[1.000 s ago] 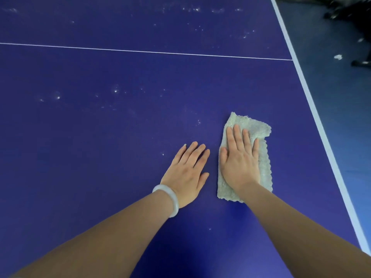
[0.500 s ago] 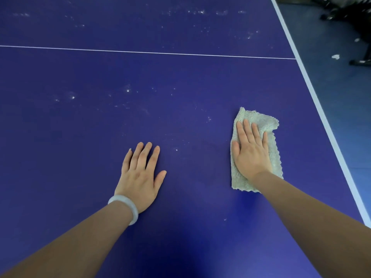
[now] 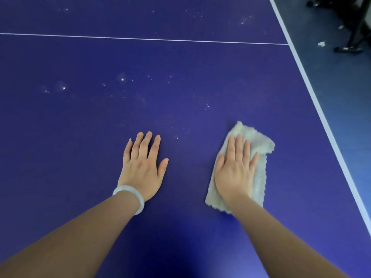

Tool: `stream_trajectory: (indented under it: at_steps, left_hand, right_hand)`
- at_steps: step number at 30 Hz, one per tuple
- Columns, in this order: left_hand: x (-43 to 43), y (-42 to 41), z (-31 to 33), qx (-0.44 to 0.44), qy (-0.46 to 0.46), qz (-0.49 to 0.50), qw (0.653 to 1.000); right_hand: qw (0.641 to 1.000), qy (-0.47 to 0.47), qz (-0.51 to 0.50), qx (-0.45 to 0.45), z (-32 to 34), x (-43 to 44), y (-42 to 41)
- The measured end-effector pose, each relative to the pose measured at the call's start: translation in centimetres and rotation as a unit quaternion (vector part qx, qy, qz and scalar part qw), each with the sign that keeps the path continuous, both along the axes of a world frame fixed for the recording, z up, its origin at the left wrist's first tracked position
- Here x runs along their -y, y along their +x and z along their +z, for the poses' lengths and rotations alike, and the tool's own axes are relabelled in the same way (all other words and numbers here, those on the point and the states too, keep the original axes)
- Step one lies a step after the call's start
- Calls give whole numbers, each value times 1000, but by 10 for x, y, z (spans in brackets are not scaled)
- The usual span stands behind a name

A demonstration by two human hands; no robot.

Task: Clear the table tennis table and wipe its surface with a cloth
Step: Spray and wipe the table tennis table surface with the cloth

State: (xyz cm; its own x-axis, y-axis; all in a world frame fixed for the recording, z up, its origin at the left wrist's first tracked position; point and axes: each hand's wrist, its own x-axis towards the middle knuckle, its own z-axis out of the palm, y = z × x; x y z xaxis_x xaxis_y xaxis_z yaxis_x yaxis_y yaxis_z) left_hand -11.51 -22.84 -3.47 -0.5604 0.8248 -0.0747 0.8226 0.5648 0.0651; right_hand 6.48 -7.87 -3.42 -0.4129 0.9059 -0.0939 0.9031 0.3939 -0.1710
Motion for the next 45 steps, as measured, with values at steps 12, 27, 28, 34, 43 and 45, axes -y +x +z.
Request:
stream_trajectory:
  at_steps: [12,27,28,34,43,45]
  left_hand:
    - [1,1,0,-1,-6,6,1000]
    - [1,1,3,4,-15,4,1000]
    - [1,1,3,7,-16,3,1000]
    - [2,0,1,19,-12,4,1000]
    - [2,0,1,33,-8,0,999]
    - [2,0,1,35,-4,-1,999]
  right_hand:
    - [995,-6,-104,-7,0,23,31]
    - [964,5,264,12,2,-63,-115]
    - [949,9,315,17,1,-65,-105]
    - [996,-4,94,5,-2,-92,-33]
    - [972,13,234,2,-2,-26,-144]
    - [962,10,271,2,-4,-48,-146]
